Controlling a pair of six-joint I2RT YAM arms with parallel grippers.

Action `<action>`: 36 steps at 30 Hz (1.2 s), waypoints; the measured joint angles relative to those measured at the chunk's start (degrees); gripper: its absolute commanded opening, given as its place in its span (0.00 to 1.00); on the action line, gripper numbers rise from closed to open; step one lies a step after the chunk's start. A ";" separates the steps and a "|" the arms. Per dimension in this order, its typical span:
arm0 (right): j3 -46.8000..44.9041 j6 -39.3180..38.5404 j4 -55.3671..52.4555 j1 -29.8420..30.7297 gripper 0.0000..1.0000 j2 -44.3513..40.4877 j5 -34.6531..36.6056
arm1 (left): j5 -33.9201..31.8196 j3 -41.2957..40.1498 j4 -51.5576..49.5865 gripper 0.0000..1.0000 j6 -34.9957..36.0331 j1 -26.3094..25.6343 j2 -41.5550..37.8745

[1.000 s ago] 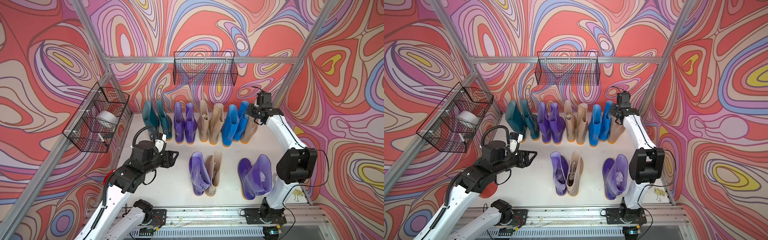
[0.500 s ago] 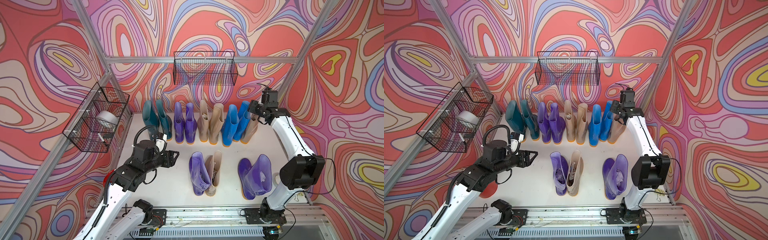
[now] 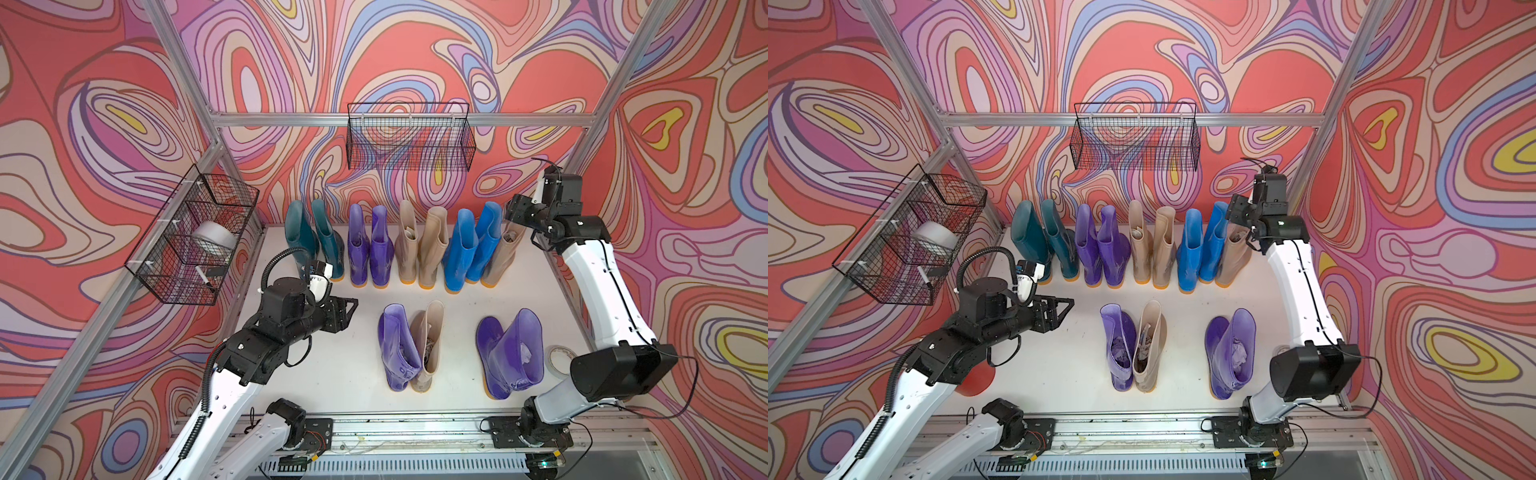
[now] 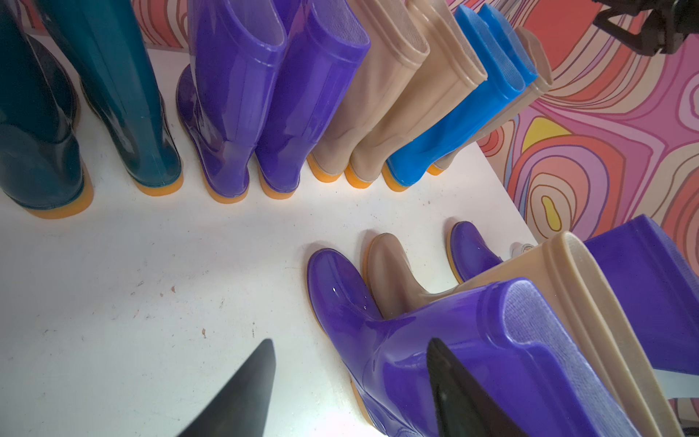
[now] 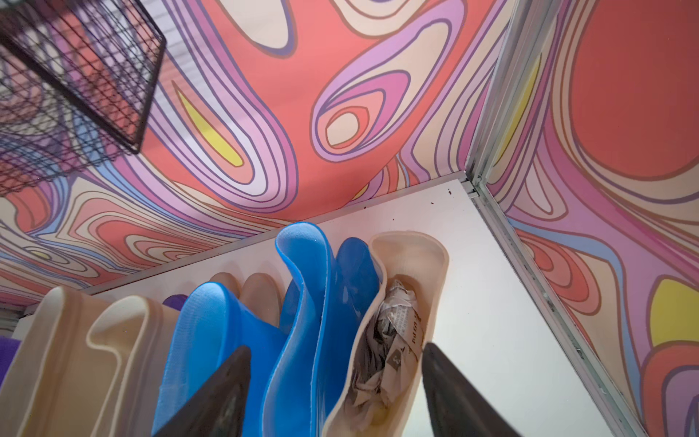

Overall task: Match and arrange rain boots in pairs
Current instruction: Place the rain boot at the corner of the board, then pick up the rain boot at the center of the board.

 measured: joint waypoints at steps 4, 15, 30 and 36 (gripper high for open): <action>1.22 -0.11 -5.97 3.28 0.73 -3.26 -0.33 | -0.37 1.03 -0.17 0.66 0.28 0.00 0.00; -2.27 14.64 -25.18 38.64 0.71 -11.52 8.04 | -0.52 1.42 -0.22 0.66 1.75 0.00 0.55; -3.98 36.17 -35.60 62.71 0.78 -6.21 20.02 | -0.09 1.38 -0.85 0.66 1.51 0.00 -3.74; -7.06 39.69 -35.65 64.11 0.76 -6.21 20.63 | -0.37 1.38 -2.84 0.66 1.49 0.00 -6.29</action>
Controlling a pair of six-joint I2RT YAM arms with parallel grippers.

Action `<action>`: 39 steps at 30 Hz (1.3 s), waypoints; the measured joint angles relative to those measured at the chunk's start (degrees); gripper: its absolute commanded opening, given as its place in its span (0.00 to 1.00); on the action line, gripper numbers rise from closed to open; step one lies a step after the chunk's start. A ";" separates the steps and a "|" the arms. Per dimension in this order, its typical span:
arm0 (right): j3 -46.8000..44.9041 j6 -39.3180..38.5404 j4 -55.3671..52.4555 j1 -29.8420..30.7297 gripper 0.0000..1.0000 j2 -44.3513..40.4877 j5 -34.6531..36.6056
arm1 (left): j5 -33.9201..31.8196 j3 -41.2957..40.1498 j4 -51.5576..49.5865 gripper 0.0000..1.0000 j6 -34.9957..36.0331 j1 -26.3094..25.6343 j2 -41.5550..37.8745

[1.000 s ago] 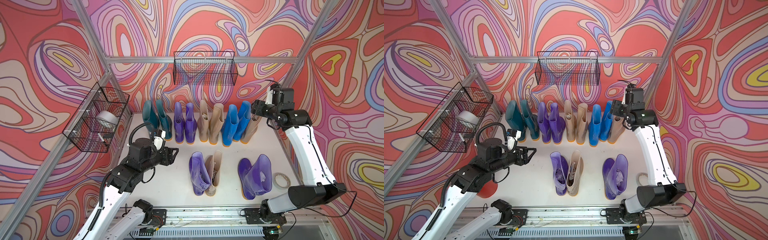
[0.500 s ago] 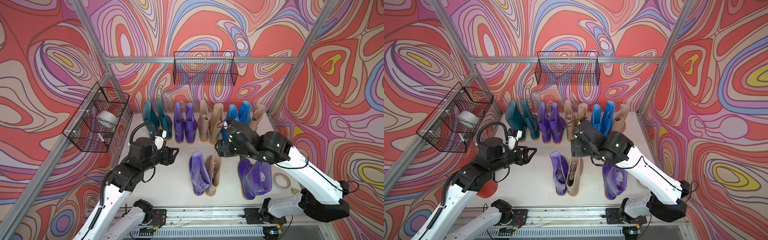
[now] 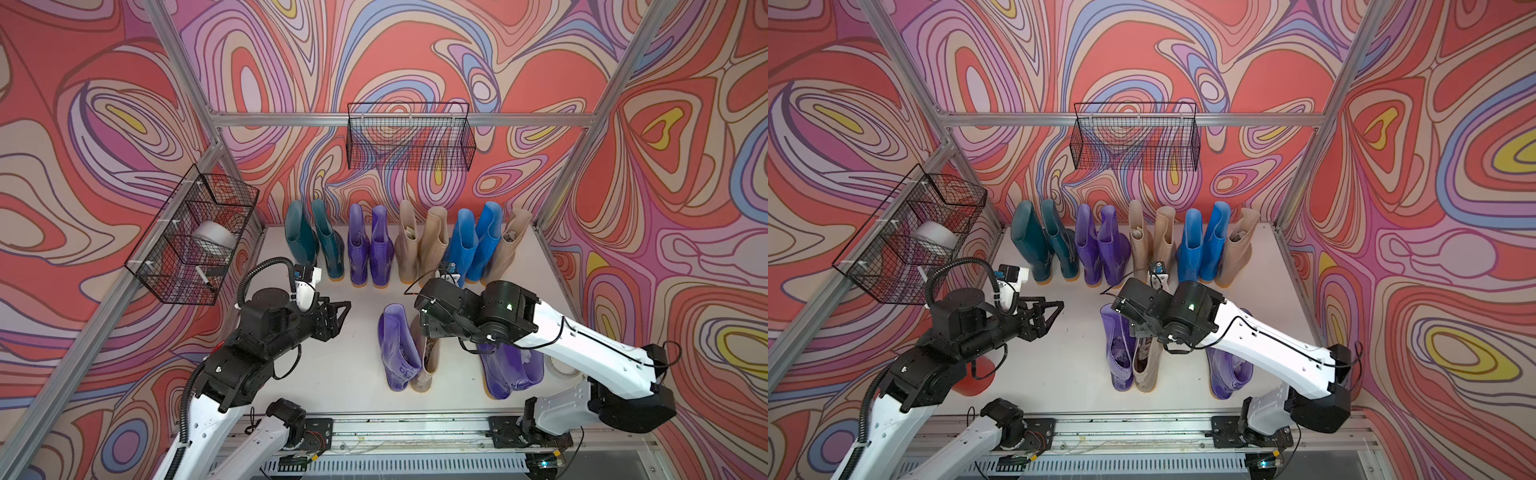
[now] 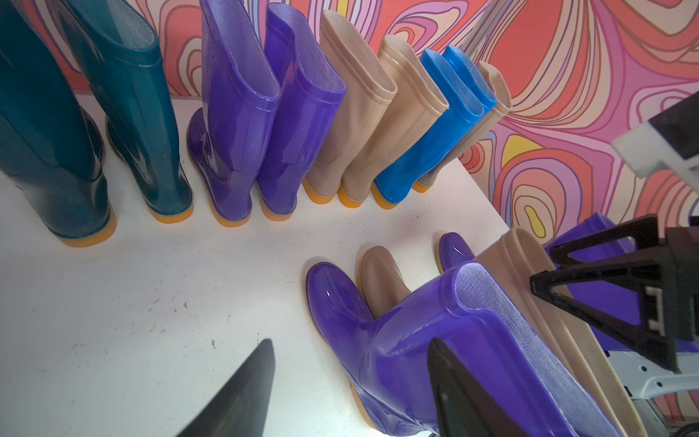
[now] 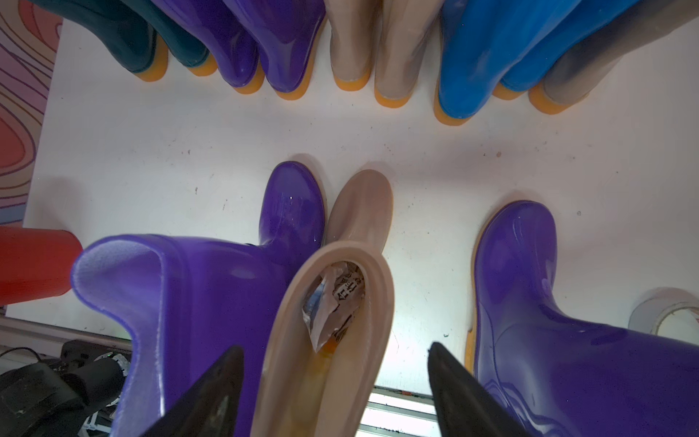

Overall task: Match and arrange rain boots in pairs
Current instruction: Pick up the rain boot at the center of the board.

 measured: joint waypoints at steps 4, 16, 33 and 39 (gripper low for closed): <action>-2.71 1.29 0.94 0.61 0.65 0.00 -0.52 | 0.00 0.00 -0.31 0.66 -0.02 0.00 0.04; -7.37 3.52 3.67 1.38 0.15 -1.79 -4.00 | 0.04 0.00 -0.48 0.66 -0.02 0.00 0.96; 1.07 2.25 -0.57 1.60 0.00 -4.17 4.35 | 0.13 0.94 -0.50 0.66 0.00 0.00 2.27; 0.00 2.91 0.70 1.60 0.00 -10.64 10.95 | 0.31 1.18 -0.52 0.66 -0.02 0.00 2.32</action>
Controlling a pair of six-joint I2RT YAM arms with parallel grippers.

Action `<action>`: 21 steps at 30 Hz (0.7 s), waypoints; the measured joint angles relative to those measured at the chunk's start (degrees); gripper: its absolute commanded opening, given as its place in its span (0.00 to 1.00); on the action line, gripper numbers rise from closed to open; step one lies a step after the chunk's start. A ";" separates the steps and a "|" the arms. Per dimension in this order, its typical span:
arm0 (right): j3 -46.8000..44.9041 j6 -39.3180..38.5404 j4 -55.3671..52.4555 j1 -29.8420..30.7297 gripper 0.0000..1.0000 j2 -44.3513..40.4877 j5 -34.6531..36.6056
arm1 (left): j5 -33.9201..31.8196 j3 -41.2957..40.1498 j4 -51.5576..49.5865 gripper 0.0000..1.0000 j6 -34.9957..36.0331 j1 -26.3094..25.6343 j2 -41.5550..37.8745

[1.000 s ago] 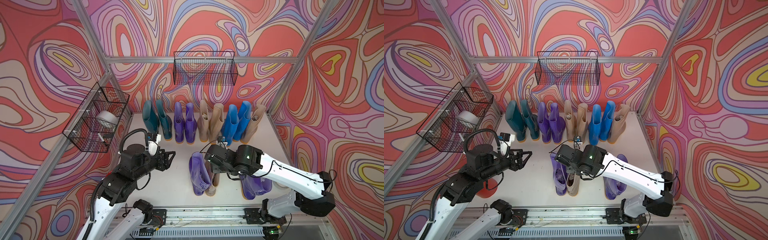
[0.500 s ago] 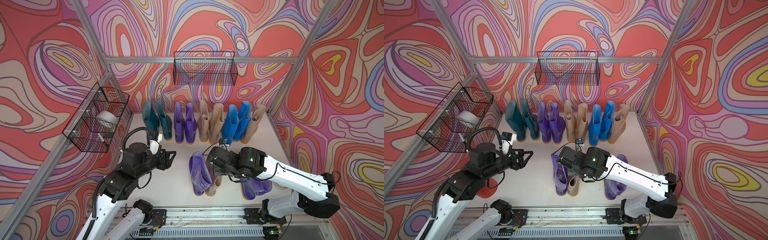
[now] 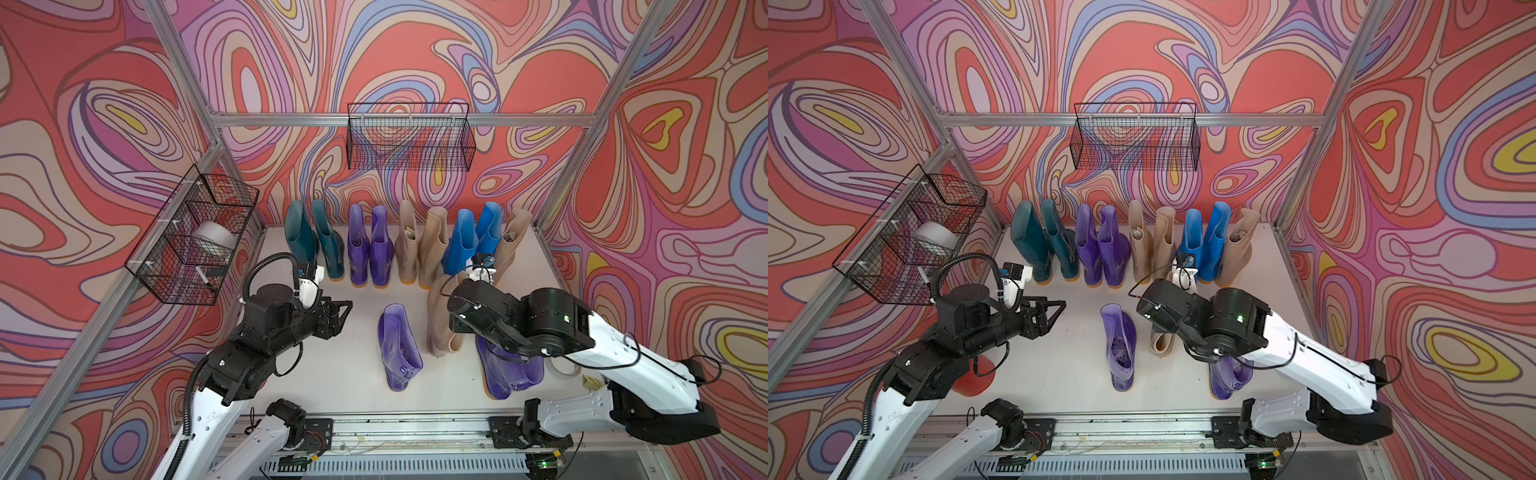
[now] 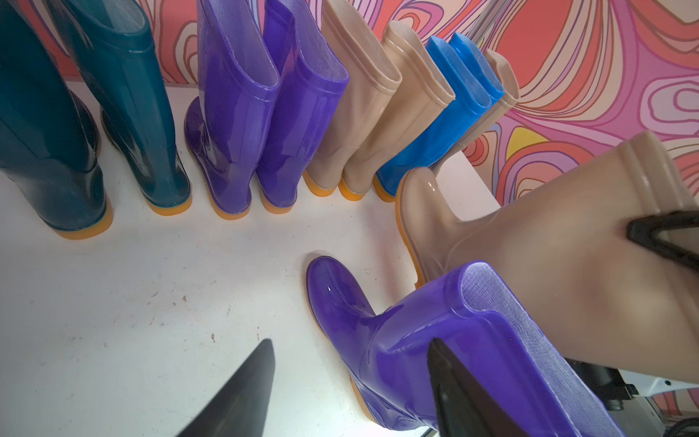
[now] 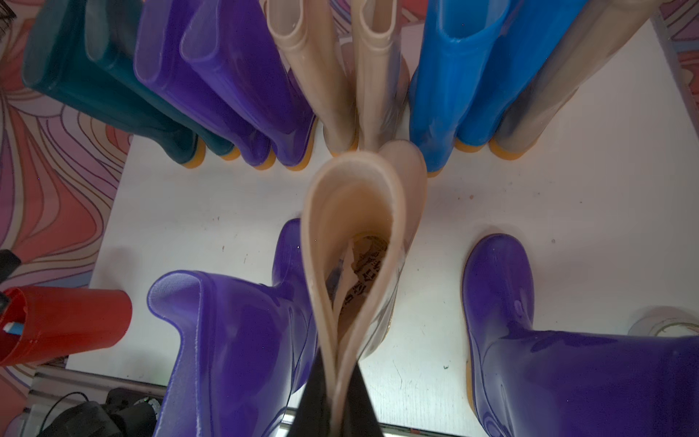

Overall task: Match and arrange rain boots in pairs
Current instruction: Pick up the rain boot at the center of the board.

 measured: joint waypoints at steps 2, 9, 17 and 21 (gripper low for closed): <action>-0.74 0.83 0.22 0.00 0.00 -1.70 1.79 | 0.00 0.07 -0.04 0.66 0.02 0.00 0.00; -1.81 4.22 0.09 0.00 0.00 -3.26 7.52 | 0.00 0.63 -0.44 0.66 0.00 0.00 -0.07; -3.65 8.57 -3.69 -0.83 0.00 -7.23 14.45 | 0.55 0.63 -0.44 0.66 -0.04 0.00 0.13; -3.65 8.39 -5.73 -3.48 0.00 -10.62 16.74 | 1.27 0.63 -0.44 0.66 -0.26 0.00 0.96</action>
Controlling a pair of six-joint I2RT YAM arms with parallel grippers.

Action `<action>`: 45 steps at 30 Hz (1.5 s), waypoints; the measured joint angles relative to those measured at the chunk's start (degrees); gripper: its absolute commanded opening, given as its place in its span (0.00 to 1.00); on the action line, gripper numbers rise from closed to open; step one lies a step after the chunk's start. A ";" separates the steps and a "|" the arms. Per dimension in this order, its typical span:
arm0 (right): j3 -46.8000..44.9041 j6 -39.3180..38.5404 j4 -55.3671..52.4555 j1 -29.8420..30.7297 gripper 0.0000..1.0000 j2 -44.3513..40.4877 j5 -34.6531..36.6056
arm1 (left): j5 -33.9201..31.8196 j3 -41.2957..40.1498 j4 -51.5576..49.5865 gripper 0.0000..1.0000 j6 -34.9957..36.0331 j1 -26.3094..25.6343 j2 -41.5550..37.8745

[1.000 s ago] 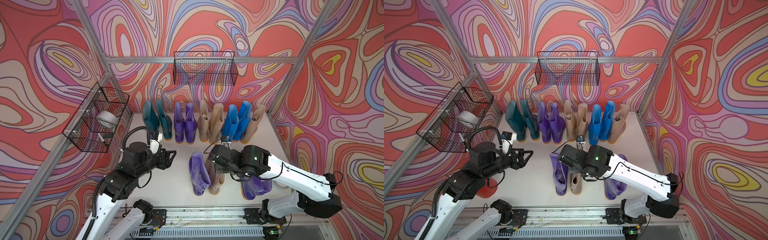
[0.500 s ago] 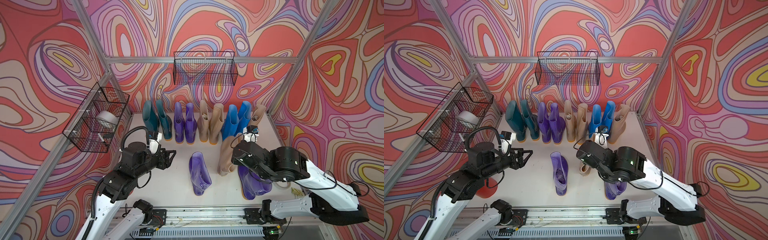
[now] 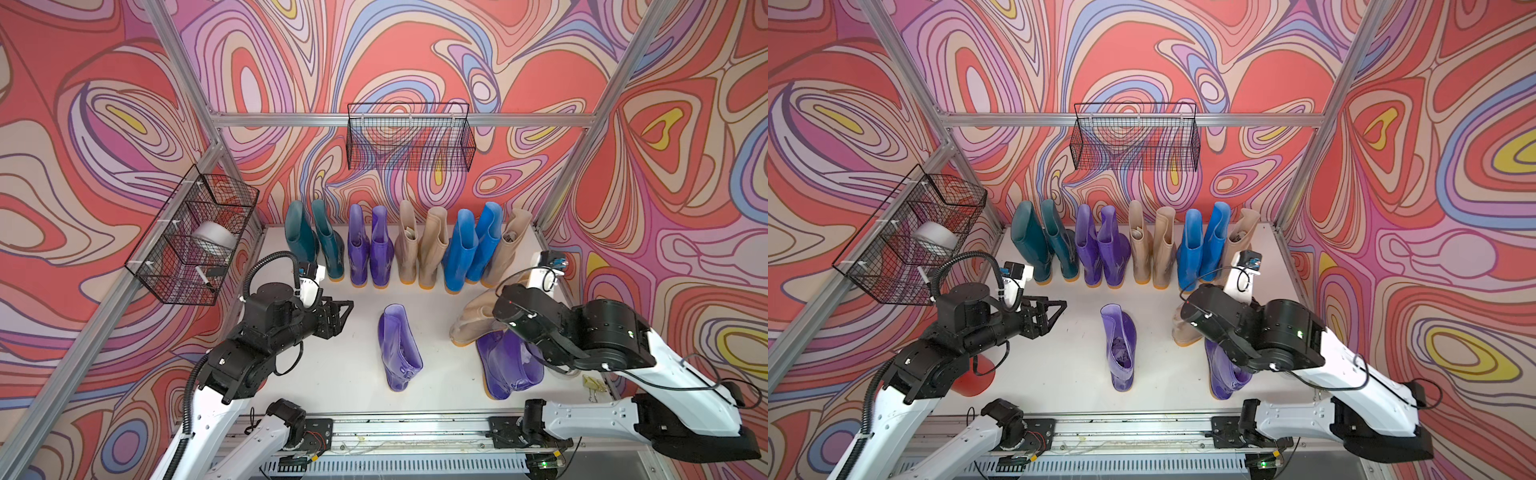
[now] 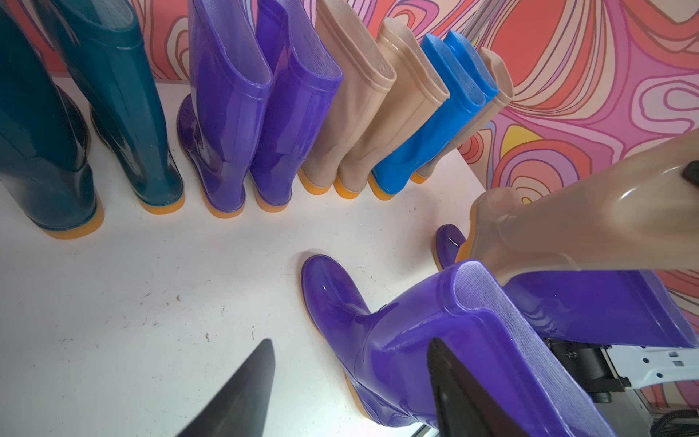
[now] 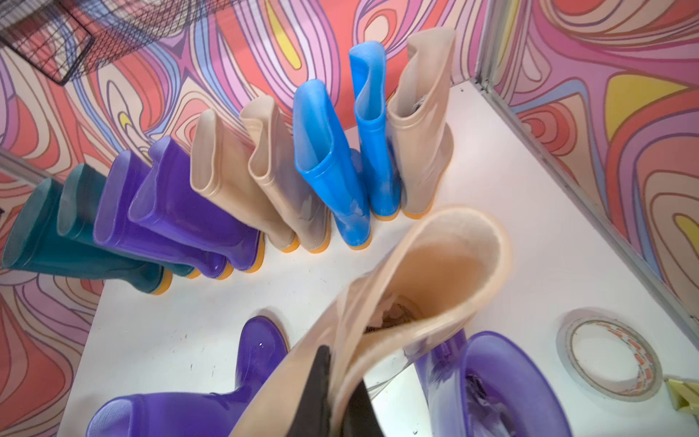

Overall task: Match and arrange rain boots in pairs
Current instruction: Pick up the rain boot at the center of the board.

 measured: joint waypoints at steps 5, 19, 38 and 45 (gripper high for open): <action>-1.25 -6.23 1.75 -11.39 0.00 -0.76 -1.42 | 0.66 0.00 0.07 0.65 -0.61 0.00 0.85; -6.99 -31.80 16.39 -49.24 0.00 0.13 -22.27 | 0.63 0.00 0.00 0.66 -1.16 0.00 0.79; 2.64 -49.59 18.73 -81.50 0.00 15.91 -51.67 | 0.37 0.00 0.04 0.65 -1.05 0.00 2.89; 7.67 -53.59 19.02 -84.54 0.00 22.84 -58.36 | 0.00 0.00 0.07 0.65 -1.05 0.00 3.37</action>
